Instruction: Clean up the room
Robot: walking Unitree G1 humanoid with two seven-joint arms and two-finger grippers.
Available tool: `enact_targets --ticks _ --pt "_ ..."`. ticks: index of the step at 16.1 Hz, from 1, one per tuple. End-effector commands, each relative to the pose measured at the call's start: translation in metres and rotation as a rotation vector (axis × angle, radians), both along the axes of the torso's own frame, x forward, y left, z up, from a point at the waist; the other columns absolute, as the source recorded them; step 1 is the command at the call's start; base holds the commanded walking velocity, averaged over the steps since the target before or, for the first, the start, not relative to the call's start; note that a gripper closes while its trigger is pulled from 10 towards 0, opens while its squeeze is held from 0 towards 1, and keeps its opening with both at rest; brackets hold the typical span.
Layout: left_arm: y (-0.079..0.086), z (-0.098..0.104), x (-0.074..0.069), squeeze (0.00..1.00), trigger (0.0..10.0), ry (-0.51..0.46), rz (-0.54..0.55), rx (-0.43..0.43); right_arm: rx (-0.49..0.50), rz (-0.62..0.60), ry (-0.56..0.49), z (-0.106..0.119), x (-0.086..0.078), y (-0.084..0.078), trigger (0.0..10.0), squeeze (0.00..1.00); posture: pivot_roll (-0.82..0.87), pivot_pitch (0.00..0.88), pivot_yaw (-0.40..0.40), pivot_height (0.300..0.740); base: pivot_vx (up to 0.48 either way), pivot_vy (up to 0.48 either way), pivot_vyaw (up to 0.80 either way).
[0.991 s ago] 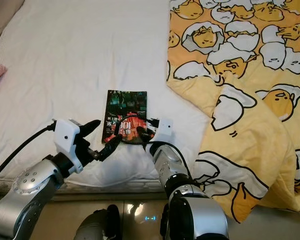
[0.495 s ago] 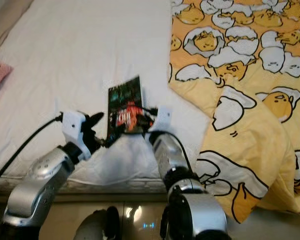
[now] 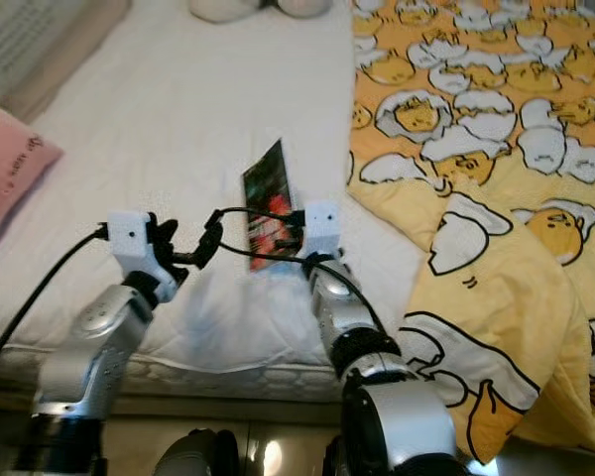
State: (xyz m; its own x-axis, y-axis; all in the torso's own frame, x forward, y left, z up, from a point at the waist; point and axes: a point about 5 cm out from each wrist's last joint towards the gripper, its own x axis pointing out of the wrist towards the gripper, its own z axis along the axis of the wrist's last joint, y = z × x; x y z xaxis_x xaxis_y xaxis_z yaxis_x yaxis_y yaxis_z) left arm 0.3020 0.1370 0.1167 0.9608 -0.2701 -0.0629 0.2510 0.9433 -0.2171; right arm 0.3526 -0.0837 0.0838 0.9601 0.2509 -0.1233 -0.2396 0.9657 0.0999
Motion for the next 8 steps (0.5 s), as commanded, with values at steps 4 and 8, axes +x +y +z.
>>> enact_targets --ticks 4,8 --pt "0.029 -0.003 0.006 0.0 10.0 -0.017 0.163 0.064 -0.015 -0.088 -0.074 0.002 -0.001 -0.037 0.0 0.0 -0.06 0.0 0.052 0.74 0.0 0.0 0.0" --pt "-0.058 0.014 -0.015 0.0 10.0 -0.003 -0.474 0.127 -0.039 -0.014 -0.041 -0.004 -0.004 -0.007 0.0 0.0 -0.07 0.0 0.081 0.74 0.0 0.0 0.0"
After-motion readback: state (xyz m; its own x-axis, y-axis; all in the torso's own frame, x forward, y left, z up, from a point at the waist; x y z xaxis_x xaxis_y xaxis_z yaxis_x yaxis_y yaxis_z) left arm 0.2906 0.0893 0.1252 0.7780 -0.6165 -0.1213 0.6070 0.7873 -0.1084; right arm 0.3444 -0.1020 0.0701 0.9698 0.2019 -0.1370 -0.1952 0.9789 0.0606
